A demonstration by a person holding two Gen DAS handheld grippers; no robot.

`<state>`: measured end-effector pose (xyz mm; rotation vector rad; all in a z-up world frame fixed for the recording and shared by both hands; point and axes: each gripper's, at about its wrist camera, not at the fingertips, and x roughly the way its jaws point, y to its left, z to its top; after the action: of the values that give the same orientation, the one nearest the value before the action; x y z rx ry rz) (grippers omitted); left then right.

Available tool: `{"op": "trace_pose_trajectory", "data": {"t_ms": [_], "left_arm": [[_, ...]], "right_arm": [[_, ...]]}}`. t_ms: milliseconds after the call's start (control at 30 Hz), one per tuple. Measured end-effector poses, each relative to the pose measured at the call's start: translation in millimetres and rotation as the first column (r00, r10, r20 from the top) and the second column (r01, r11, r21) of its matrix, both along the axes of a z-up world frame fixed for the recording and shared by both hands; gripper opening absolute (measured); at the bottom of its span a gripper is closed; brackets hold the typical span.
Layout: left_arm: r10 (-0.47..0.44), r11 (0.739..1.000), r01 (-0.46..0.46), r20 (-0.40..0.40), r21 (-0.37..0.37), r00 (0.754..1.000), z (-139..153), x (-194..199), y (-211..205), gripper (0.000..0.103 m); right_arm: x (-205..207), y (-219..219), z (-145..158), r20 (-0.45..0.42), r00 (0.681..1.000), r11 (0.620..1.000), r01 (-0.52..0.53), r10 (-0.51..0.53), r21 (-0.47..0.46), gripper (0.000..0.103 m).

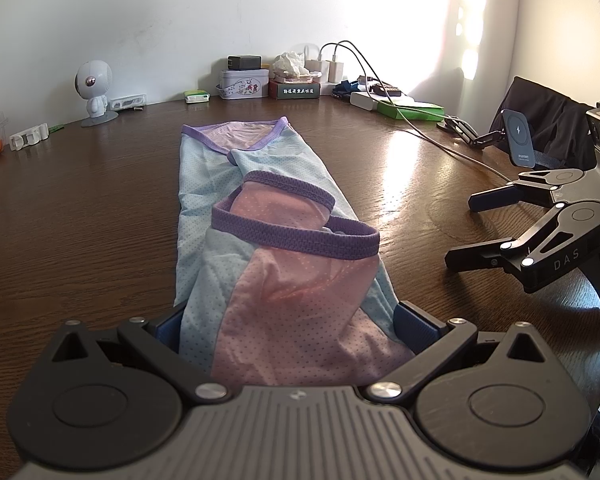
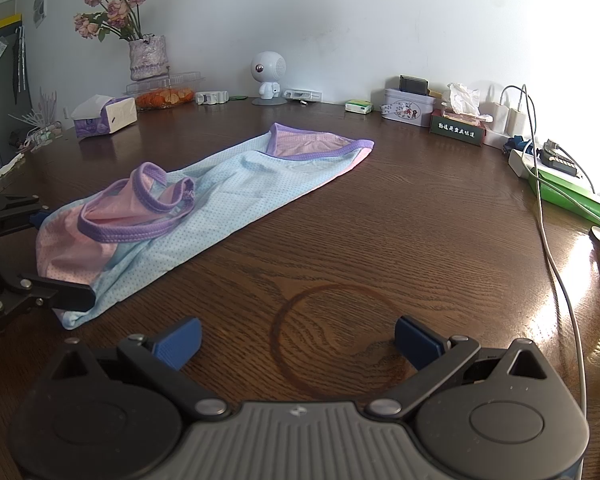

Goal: Fold clothes

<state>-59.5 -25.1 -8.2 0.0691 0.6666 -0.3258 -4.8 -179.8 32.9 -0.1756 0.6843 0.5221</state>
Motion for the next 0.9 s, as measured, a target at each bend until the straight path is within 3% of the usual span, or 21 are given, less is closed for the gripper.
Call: {"op": "trace_pose_trajectory", "data": {"t_ms": [900], "left_arm": [[-0.009,0.998,0.009,-0.005,-0.056,1.000,0.7,1.7,7.5,0.103]], "right_arm": [[-0.6,1.4,-0.2,0.000,1.000,1.000,0.018,-0.018,0.001,0.103]]}}
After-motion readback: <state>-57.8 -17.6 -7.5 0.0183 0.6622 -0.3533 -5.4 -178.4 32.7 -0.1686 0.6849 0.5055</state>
